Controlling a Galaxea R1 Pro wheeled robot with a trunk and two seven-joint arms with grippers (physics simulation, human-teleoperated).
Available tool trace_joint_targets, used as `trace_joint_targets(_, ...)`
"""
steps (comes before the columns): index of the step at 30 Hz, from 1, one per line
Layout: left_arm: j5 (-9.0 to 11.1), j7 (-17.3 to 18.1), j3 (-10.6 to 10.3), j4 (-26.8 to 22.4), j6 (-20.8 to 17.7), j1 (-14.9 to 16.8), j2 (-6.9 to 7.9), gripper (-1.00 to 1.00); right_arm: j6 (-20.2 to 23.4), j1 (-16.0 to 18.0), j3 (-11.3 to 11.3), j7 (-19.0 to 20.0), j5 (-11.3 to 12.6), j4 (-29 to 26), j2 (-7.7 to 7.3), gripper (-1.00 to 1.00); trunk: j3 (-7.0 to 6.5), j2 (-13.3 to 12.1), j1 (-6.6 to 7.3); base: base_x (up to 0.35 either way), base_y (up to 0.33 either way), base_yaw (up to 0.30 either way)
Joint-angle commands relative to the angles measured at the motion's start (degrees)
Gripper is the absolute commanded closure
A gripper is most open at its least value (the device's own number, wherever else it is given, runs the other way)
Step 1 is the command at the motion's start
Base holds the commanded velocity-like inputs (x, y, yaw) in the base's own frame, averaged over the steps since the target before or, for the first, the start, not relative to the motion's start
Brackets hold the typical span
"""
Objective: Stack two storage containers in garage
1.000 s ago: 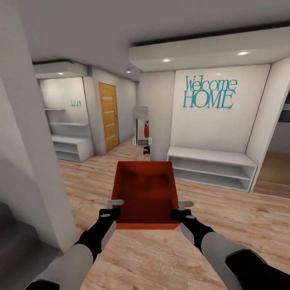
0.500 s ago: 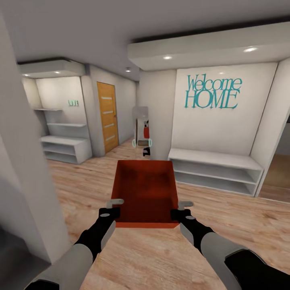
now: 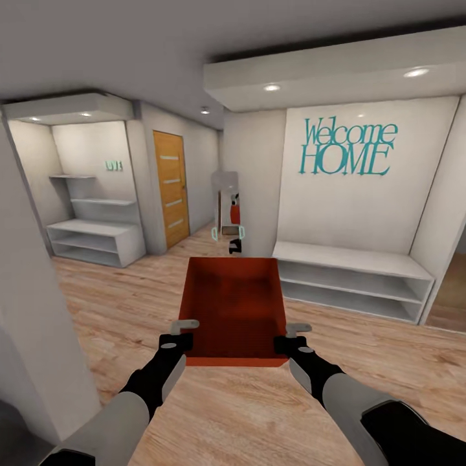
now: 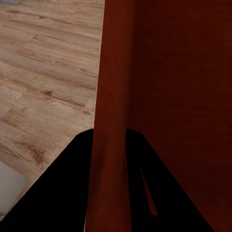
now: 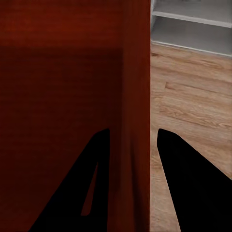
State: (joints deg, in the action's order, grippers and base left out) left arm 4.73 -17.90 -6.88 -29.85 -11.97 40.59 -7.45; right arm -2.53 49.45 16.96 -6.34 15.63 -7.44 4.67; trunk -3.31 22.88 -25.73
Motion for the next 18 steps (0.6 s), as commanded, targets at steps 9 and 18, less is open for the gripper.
trace_joint_targets(9,0.1,-5.6,1.3,0.0,-0.5,0.0,1.83,1.00,-0.3,0.0,-1.4,-0.3,-0.1,-0.1,-0.54,1.00,0.01,0.0,-0.05,0.321,0.000,0.207)
trace_joint_targets(18,0.1,-5.6,1.3,0.0,-0.5,0.0,1.83,1.00,-0.3,0.0,-1.4,-0.3,-0.1,-0.1,-0.58,1.00,0.01,0.0,-0.05,0.321,0.000,0.168)
